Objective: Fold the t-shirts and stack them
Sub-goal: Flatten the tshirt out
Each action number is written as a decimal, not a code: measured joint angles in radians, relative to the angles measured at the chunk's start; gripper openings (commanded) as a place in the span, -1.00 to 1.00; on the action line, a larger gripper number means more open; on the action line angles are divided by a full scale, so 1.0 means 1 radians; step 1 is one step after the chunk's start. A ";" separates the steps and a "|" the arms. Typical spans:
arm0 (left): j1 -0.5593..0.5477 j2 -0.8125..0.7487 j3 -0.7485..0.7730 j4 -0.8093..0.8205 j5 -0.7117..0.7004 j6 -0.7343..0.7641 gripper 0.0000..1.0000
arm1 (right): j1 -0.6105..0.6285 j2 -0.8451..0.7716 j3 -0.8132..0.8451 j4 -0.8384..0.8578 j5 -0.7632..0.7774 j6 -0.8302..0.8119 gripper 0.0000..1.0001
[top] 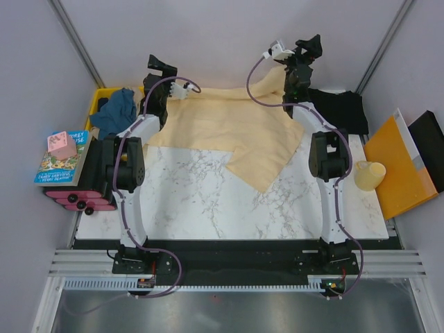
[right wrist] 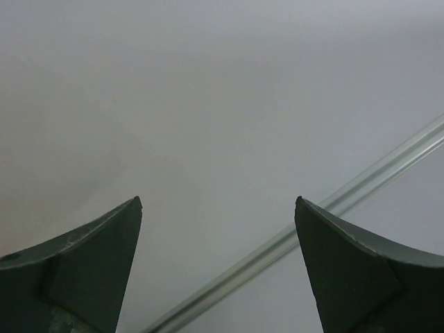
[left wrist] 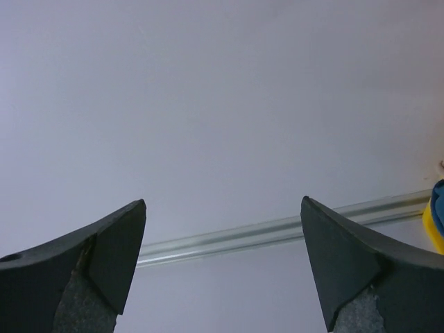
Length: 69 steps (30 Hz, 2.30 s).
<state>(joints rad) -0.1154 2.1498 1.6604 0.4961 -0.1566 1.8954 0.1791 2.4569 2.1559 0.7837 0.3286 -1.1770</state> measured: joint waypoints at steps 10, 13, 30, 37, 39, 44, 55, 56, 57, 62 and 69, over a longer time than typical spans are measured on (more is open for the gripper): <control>-0.005 -0.103 -0.121 0.126 -0.051 -0.019 0.99 | -0.009 -0.352 -0.372 -0.112 0.175 0.040 0.71; -0.003 -0.272 -0.298 0.066 0.006 -0.049 0.99 | -0.023 -0.538 -0.416 -0.430 0.070 0.116 0.68; 0.011 -0.531 -0.964 -0.203 0.232 -0.031 0.95 | 0.319 -0.921 -0.988 -1.352 -0.476 0.135 0.64; 0.023 -0.361 -0.915 0.050 0.087 0.000 0.96 | 0.363 -0.905 -0.972 -1.410 -0.511 0.098 0.67; 0.030 -0.344 -0.893 0.091 0.058 0.002 0.96 | 0.376 -0.903 -0.970 -1.449 -0.522 0.079 0.70; 0.055 -0.336 -0.853 0.131 0.008 0.003 0.96 | 0.397 -0.903 -0.977 -1.537 -0.544 0.040 0.71; 0.089 -0.328 -0.783 0.078 -0.006 0.002 0.96 | 0.401 -0.832 -1.041 -1.583 -0.565 0.001 0.63; 0.091 -0.328 -0.776 0.071 -0.006 0.002 0.96 | 0.402 -0.819 -1.046 -1.578 -0.565 0.002 0.61; 0.094 -0.328 -0.769 0.065 -0.003 0.002 0.96 | 0.402 -0.811 -1.049 -1.572 -0.565 0.002 0.59; 0.106 -0.328 -0.739 0.033 0.001 0.003 0.96 | 0.412 -0.778 -1.067 -1.516 -0.564 0.022 0.52; 0.117 -0.327 -0.708 0.008 0.005 0.003 0.96 | 0.435 -0.745 -1.082 -1.424 -0.557 0.062 -0.13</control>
<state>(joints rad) 0.0013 1.8229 0.9520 0.5045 -0.1516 1.8980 0.6144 1.7123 1.0737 -0.6407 -0.2279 -1.1149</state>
